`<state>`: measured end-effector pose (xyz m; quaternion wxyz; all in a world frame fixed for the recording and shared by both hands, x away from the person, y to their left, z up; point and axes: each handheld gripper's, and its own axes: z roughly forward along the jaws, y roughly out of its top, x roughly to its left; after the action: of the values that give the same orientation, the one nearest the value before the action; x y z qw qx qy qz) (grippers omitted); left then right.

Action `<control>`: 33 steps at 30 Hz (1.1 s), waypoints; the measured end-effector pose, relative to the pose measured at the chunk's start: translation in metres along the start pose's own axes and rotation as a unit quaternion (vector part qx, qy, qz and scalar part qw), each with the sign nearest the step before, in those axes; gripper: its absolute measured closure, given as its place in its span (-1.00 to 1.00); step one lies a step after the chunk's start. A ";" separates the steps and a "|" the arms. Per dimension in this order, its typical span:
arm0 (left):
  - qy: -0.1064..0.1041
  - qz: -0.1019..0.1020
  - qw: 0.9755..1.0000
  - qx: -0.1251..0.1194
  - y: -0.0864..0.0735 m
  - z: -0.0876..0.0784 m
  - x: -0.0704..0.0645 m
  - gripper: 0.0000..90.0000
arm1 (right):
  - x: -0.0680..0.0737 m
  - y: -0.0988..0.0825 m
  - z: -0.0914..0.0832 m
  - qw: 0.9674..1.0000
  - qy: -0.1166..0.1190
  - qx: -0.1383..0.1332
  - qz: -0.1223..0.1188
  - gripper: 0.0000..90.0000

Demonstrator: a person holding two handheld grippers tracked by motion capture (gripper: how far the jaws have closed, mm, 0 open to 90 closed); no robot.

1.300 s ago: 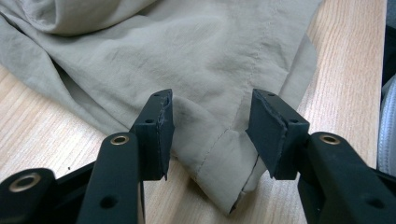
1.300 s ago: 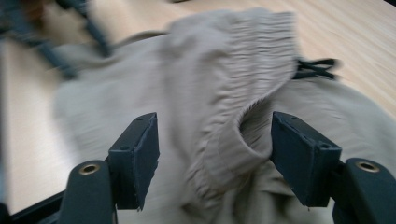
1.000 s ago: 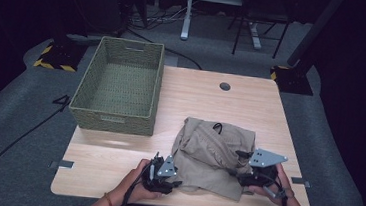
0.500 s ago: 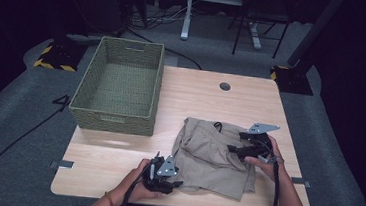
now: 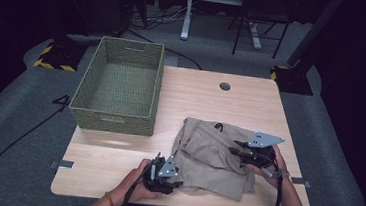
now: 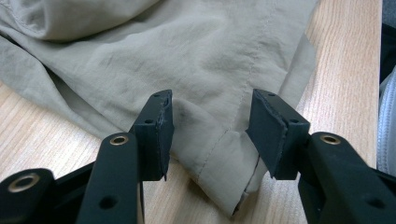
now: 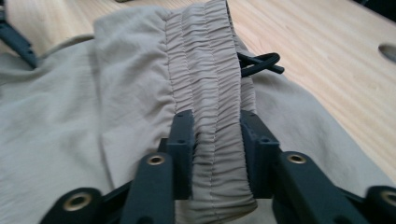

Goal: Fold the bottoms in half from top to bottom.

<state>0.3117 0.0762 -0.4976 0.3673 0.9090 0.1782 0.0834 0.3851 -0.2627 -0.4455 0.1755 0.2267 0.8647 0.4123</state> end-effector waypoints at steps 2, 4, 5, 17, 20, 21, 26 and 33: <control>0.002 0.000 1.000 0.001 0.000 0.000 -0.001 0.11 | 0.007 0.002 -0.005 1.000 0.007 -0.009 -0.010 0.60; 0.005 0.001 1.000 0.002 0.000 0.000 -0.001 0.11 | 0.019 0.003 -0.012 0.999 0.016 -0.019 -0.027 0.60; 0.006 0.003 1.000 0.002 0.000 0.000 -0.001 0.10 | 0.025 0.004 -0.016 0.999 0.024 -0.023 -0.036 0.61; 0.037 -0.015 0.999 -0.035 0.014 -0.026 0.006 -0.35 | 0.087 -0.015 -0.024 0.991 0.098 -0.008 -0.091 0.41; 0.044 -0.005 0.998 -0.051 0.022 -0.041 0.008 -0.34 | 0.097 -0.018 -0.026 0.988 0.116 0.000 -0.100 0.32; 0.052 0.002 0.997 -0.053 0.025 -0.046 0.009 -0.34 | 0.100 -0.019 -0.029 0.987 0.121 0.000 -0.104 0.29; 0.089 0.017 0.994 -0.058 0.037 -0.063 0.014 -0.30 | 0.103 -0.013 -0.051 0.988 0.109 -0.037 -0.098 0.20; 0.065 0.016 0.996 -0.060 0.059 -0.043 0.018 -0.35 | 0.083 0.003 -0.048 0.997 0.046 -0.052 -0.039 0.19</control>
<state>0.3317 0.0713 -0.4253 0.4078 0.8805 0.1816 0.1594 0.2934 -0.2469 -0.4245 0.1632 0.1642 0.8574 0.4597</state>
